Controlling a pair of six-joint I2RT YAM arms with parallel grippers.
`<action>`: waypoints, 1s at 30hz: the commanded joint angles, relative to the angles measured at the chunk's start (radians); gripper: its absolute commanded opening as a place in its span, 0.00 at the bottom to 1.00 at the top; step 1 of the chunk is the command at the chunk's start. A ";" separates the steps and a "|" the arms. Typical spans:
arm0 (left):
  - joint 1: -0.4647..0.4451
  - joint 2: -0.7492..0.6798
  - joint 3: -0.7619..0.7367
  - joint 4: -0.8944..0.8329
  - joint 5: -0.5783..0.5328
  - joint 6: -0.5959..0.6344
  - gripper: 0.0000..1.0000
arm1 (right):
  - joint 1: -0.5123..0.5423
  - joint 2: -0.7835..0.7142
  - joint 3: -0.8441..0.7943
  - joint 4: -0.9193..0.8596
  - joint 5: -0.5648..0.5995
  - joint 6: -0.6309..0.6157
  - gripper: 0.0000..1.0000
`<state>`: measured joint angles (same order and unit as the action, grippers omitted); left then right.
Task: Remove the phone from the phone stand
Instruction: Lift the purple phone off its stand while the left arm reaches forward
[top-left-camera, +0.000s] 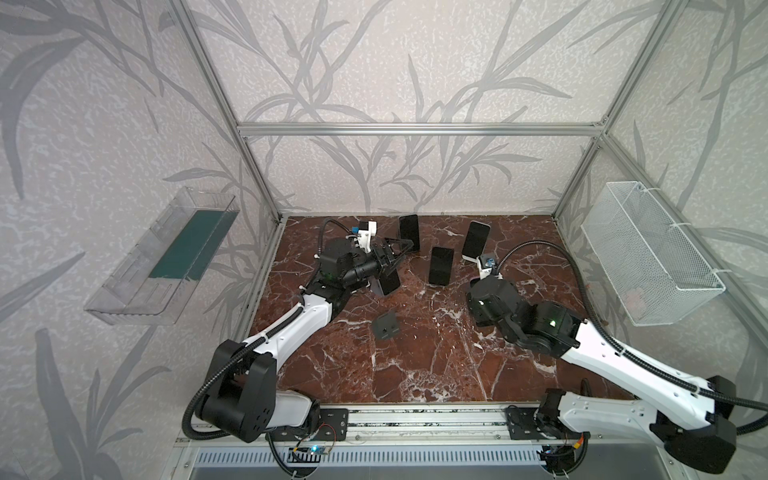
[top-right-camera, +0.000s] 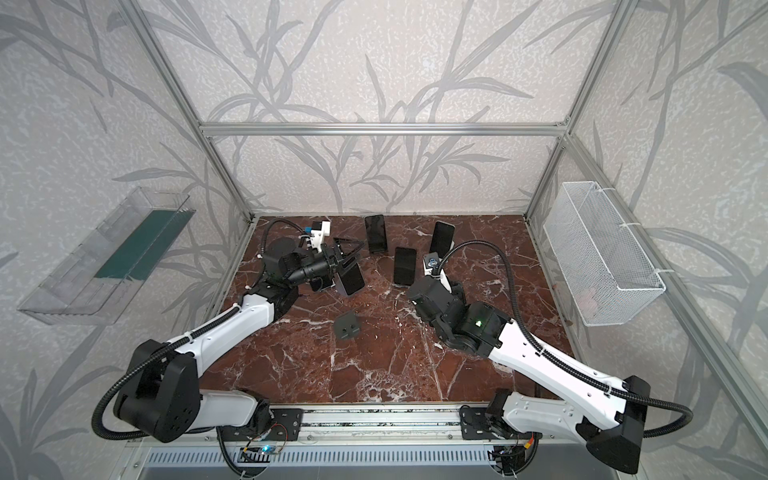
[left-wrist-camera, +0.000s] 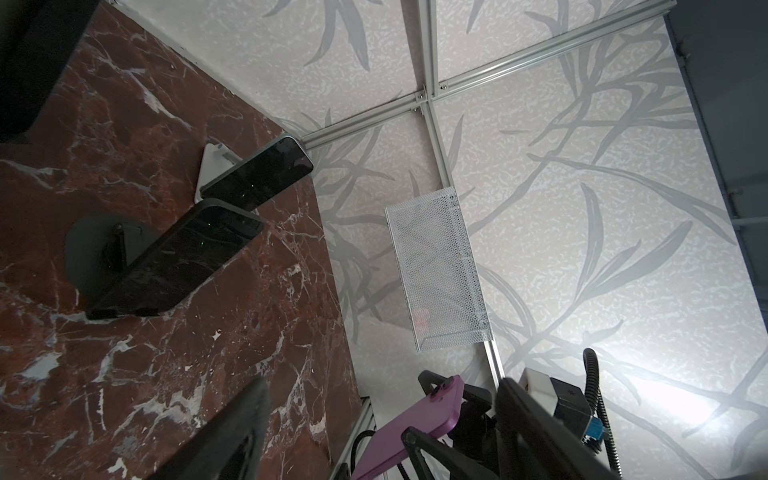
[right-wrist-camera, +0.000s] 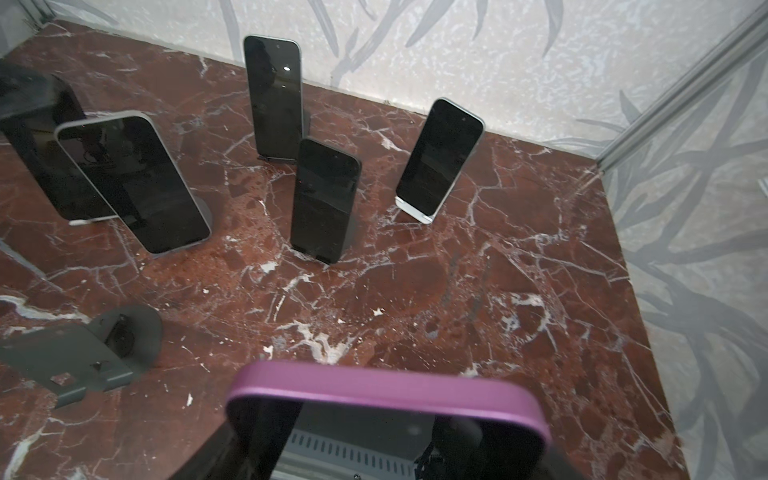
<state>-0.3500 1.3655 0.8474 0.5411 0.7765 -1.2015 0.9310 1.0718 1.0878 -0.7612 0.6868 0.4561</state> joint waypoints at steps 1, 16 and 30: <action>-0.003 0.004 0.000 0.077 0.032 -0.040 0.86 | -0.053 -0.052 -0.015 -0.110 0.039 0.026 0.55; -0.003 0.010 0.011 0.070 0.049 -0.034 0.85 | -0.292 -0.121 -0.030 -0.254 -0.061 -0.063 0.54; -0.006 0.028 0.004 0.059 0.033 -0.064 0.85 | -0.382 -0.050 -0.192 -0.136 -0.301 -0.039 0.52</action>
<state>-0.3534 1.3823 0.8474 0.5774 0.7948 -1.2385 0.5453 0.9962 0.9218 -0.9447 0.4801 0.3759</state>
